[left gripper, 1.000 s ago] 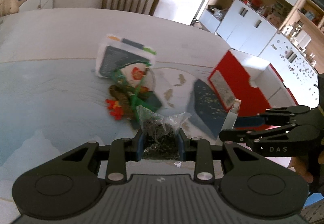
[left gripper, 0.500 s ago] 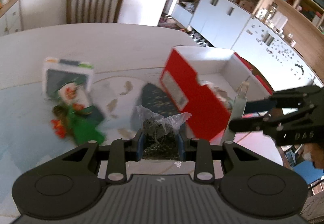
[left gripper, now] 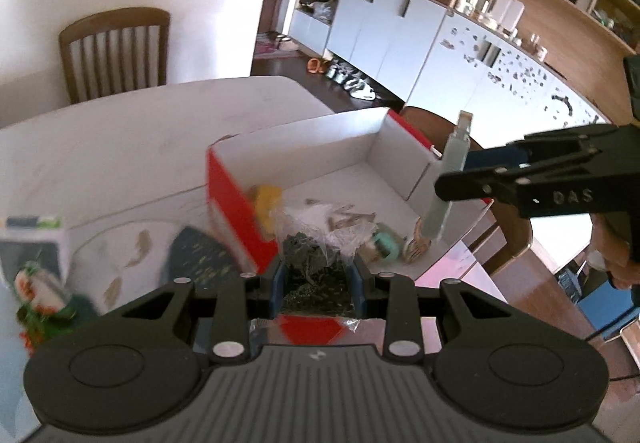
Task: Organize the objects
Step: 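Carry the seaweed bag and tape dispenser into the red box and release both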
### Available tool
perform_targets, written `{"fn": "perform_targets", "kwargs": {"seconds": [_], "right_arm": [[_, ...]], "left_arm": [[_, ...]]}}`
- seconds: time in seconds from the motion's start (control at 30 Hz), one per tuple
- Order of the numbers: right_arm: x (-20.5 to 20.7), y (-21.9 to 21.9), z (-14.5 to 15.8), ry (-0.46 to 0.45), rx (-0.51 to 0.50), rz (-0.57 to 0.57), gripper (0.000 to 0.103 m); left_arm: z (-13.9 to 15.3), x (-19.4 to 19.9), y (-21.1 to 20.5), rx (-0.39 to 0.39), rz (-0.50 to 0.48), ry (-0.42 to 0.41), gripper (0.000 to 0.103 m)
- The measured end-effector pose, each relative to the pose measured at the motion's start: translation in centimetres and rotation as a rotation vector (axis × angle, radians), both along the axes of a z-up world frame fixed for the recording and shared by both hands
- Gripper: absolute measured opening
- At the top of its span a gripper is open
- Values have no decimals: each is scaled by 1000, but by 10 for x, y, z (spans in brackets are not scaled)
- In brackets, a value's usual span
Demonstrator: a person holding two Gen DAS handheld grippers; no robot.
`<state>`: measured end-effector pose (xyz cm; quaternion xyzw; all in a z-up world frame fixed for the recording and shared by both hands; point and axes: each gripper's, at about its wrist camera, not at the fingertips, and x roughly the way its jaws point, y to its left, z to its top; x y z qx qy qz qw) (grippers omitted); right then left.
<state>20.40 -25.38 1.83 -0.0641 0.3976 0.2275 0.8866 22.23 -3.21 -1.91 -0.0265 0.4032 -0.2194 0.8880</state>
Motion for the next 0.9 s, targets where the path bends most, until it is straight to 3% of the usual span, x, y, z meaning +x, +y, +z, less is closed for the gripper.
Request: {"fn": "perform_targets", "kwargs": {"seconds": [0.43, 0.9], "right_arm": [[68, -48, -44, 81, -34, -60, 43], [110, -29, -101, 201, -129, -10, 43]], "left_arm": [[-27, 42, -82, 89, -44, 76, 32], [-66, 75, -113, 173, -41, 188, 32]]}}
